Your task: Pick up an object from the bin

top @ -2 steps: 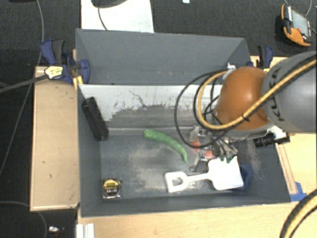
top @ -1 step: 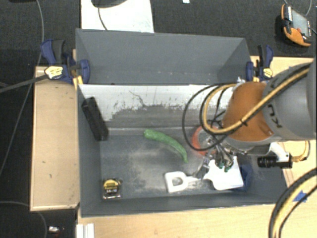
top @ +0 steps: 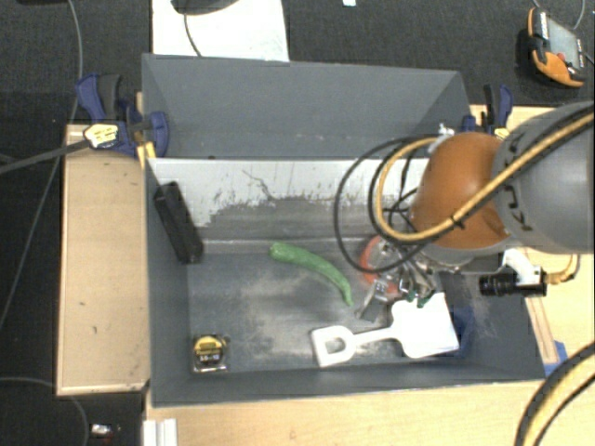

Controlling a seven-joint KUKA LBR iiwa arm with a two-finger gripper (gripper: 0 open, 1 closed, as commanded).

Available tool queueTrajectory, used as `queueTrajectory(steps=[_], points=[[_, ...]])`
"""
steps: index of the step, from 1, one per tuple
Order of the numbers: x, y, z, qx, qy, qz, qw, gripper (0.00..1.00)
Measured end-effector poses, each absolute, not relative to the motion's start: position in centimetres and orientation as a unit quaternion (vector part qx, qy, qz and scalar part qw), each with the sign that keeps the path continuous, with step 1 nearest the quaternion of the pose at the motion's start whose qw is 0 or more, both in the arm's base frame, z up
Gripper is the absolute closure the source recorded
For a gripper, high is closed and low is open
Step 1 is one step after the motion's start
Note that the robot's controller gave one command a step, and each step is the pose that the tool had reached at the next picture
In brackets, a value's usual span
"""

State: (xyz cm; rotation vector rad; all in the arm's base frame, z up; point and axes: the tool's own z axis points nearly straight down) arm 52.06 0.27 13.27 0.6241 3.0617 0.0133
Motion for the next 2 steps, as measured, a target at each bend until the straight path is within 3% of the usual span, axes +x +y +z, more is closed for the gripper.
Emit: queueTrajectory(steps=[1,2], points=[[56.8,-6.7,10.4,0.097,0.995,0.001,0.004,0.0],[55.8,-4.4,10.6,0.224,0.975,0.004,0.006,0.0]])
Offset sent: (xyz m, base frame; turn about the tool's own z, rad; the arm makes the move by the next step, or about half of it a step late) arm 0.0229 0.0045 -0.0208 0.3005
